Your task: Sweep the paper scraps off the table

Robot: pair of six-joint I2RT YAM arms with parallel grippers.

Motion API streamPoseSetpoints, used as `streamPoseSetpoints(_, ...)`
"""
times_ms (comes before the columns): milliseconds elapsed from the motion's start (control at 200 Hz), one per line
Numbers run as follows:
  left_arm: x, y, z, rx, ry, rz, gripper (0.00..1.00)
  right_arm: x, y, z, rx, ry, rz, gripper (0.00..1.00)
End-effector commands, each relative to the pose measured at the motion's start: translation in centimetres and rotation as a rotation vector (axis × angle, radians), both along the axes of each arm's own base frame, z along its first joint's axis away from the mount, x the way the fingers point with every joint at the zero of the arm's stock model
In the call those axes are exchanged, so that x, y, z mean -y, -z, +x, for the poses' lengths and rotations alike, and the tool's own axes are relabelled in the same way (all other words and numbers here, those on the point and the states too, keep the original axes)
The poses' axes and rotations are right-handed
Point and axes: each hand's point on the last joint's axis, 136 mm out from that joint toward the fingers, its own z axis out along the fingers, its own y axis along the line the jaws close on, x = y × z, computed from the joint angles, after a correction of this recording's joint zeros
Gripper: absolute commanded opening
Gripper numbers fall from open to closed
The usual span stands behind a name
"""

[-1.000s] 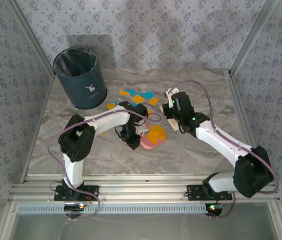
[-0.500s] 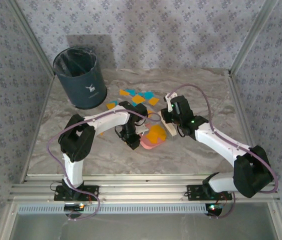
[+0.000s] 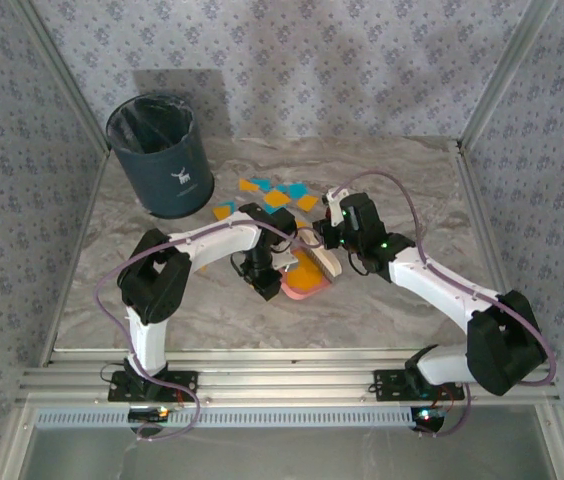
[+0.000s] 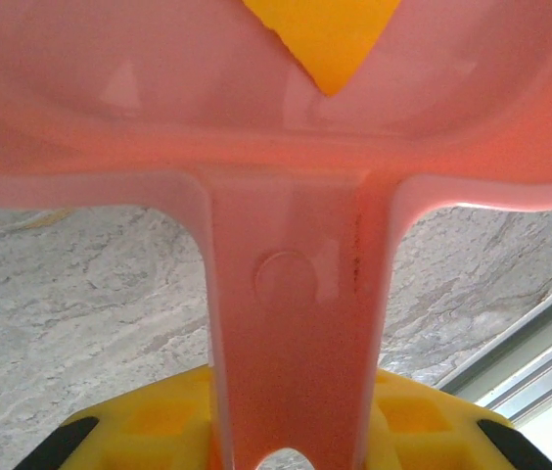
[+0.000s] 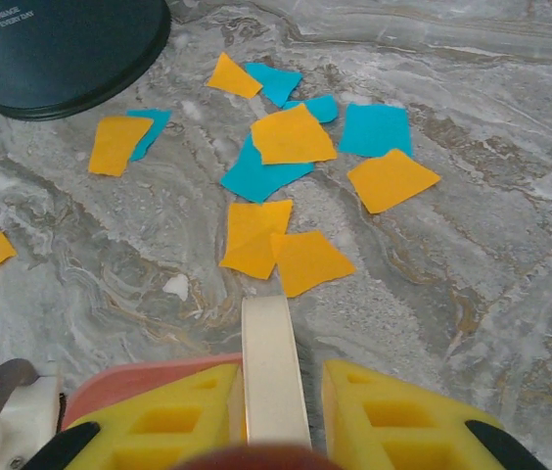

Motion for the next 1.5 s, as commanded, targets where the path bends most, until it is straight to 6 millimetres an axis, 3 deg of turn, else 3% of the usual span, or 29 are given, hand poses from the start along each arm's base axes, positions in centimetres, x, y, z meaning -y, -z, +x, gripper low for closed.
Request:
streamPoseSetpoints(0,-0.7,0.3,0.3,0.006,-0.031,0.025,0.0,-1.2,-1.5,-0.9,0.015,-0.046,0.058,0.0)
streamPoseSetpoints(405,-2.2,0.0,0.6,0.037,-0.096,0.009,0.0,0.7,-4.0,0.1,0.122,0.052,0.034,0.0)
streamPoseSetpoints(835,-5.5,-0.1,0.4,0.049,-0.202,0.023,0.0,3.2,-4.2,5.2,0.18,0.219,-0.072,0.0)
streamPoseSetpoints(954,-6.5,-0.5,0.7,0.055,-0.228,0.03,0.0,3.0,-4.3,6.4,0.19,0.222,-0.092,0.0)
streamPoseSetpoints(1189,-8.2,-0.8,2.0,0.054,-0.266,0.052,0.0,2.4,-2.4,8.4,0.161,0.226,-0.146,0.0)
streamPoseSetpoints(1499,-8.2,-0.7,3.2,0.018,-0.253,0.059,0.0,0.2,-0.5,9.3,0.108,0.158,-0.149,0.0)
